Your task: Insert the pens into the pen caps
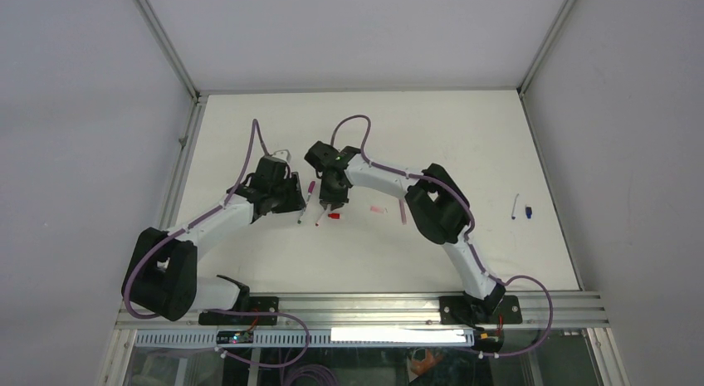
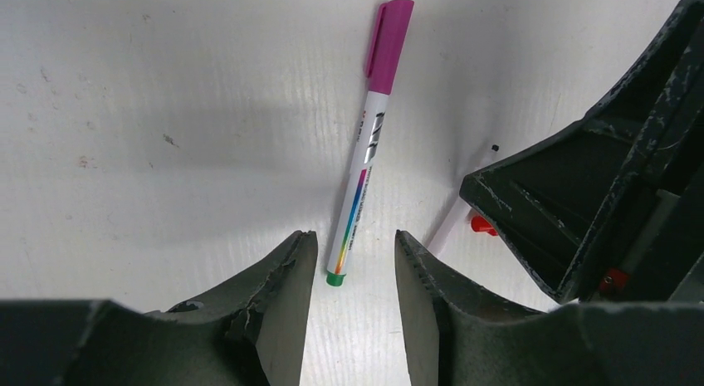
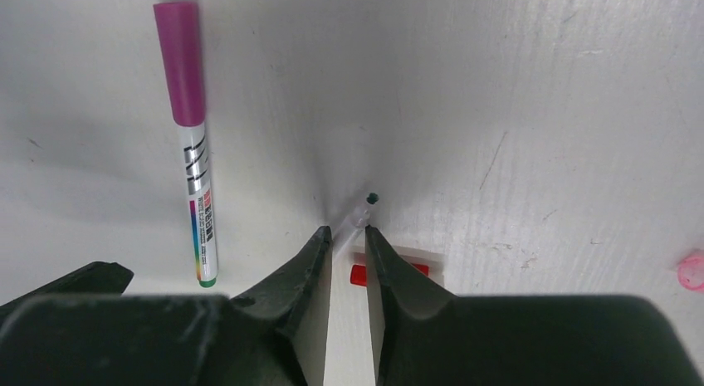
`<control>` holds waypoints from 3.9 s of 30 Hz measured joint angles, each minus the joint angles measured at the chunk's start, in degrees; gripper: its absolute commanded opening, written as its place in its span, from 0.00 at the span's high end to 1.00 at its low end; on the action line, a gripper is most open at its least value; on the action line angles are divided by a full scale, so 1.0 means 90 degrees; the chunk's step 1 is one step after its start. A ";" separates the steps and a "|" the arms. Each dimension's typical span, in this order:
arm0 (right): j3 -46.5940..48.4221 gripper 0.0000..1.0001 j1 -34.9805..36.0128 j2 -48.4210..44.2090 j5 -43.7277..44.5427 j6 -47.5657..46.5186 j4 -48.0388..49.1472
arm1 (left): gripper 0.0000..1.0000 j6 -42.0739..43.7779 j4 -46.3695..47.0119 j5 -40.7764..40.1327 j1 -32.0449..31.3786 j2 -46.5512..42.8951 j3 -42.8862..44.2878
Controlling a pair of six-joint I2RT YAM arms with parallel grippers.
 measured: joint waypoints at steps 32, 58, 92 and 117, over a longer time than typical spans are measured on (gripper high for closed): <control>0.0597 0.83 0.0036 0.0406 -0.0007 -0.0325 -0.0260 | 0.57 -0.0046 0.0036 -0.0002 0.0012 -0.0274 -0.0114; -0.0369 1.00 0.0126 -0.0085 -0.0214 -0.0512 0.0894 | 0.54 -0.0165 0.0236 0.0000 0.0056 -0.0884 -0.0512; -0.1566 1.00 0.0119 -0.2045 0.0325 -0.1185 0.2210 | 0.47 -0.0821 0.2633 0.2232 0.0056 -0.1574 -0.1491; -0.1807 1.00 0.0119 -0.2183 0.0153 -0.1064 0.2409 | 0.74 -0.1020 0.3604 0.2453 0.0056 -0.0952 -0.1564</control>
